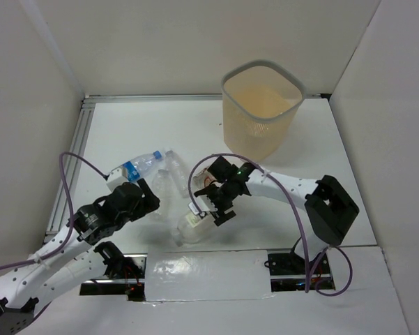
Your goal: Put the plastic bottles in the bin
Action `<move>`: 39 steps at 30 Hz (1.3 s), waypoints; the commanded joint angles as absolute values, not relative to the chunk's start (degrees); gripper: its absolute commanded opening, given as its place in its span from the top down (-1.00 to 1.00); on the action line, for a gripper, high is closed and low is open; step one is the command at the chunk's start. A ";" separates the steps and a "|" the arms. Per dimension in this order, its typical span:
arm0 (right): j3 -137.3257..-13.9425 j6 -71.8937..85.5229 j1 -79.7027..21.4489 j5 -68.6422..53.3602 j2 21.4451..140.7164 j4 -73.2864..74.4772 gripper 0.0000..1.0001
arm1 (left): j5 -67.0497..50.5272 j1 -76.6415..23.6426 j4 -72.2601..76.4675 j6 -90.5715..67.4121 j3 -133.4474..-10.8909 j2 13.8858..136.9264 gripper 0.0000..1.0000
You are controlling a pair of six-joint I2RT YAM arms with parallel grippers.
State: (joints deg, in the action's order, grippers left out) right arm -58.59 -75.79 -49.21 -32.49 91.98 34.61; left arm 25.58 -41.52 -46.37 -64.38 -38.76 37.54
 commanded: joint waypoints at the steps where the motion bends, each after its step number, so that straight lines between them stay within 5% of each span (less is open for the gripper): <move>1: -60.64 -77.61 -46.41 -35.07 85.19 46.14 0.84 | 27.95 -41.75 -41.93 -62.40 -38.14 38.76 -0.92; 15: -74.17 -62.68 -36.48 -37.09 72.34 37.91 0.86 | 29.62 -41.75 -38.77 -58.36 -40.43 37.01 -0.94; 28: -87.70 -53.80 -35.16 -28.49 76.37 16.89 0.94 | 27.95 -41.75 -35.51 -57.84 -35.95 39.19 -0.94; 39: -96.85 -42.02 -22.51 -17.58 79.72 9.13 0.92 | 26.19 -41.75 -29.10 -53.62 -32.96 46.57 -0.99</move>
